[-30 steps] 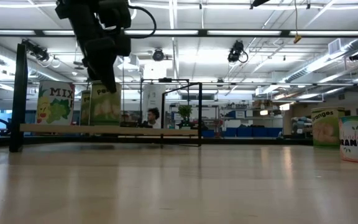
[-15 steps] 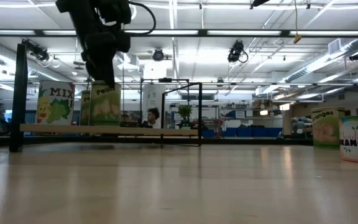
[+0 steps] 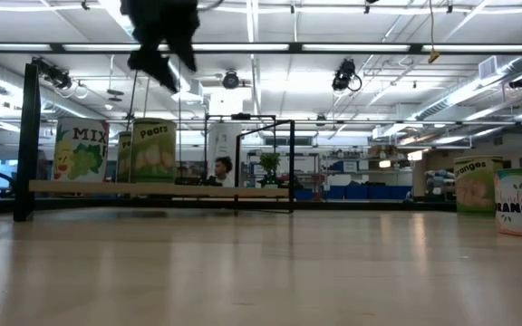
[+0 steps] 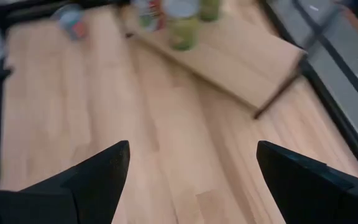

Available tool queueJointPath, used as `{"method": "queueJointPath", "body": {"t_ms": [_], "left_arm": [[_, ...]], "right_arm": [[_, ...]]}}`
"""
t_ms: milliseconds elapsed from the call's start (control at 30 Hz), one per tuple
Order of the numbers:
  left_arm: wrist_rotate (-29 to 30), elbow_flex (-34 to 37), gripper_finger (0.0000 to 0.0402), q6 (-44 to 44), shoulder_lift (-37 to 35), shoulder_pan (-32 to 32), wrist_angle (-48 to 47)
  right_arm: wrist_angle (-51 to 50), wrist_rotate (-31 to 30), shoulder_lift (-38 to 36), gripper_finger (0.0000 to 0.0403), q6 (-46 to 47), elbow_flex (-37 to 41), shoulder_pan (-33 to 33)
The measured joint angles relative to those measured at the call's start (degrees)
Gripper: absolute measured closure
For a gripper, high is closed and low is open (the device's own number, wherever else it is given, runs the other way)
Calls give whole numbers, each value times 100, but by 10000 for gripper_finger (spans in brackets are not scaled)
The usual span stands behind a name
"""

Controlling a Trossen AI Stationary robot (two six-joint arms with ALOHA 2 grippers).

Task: Pick and place cans onto a shelf
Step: Put the small canned oranges on the shelf

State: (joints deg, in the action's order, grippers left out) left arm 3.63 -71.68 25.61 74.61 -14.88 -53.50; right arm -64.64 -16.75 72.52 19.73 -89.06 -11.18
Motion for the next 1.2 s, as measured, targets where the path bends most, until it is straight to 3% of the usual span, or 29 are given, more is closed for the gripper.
{"method": "queueJointPath", "body": {"t_ms": [267,500,767,1000,1200], "left_arm": [[71,-575,47,229,-279,1009,833],[581,-571,55,211,-798,1561,1334],[746,-568,56,71,-1016,2017,1027],[879,-563,56,-59,-1010,2508,676],[1082,-564,56,-141,-1010,2788,703]], "right_arm": [[578,115,39,46,-684,883,-672],[661,540,477,46,-188,1744,-1072],[392,1238,1477,47,-145,2047,-1235],[281,1932,1835,38,-127,2412,-1373],[323,1689,1842,15,-179,2810,-1431]]}}
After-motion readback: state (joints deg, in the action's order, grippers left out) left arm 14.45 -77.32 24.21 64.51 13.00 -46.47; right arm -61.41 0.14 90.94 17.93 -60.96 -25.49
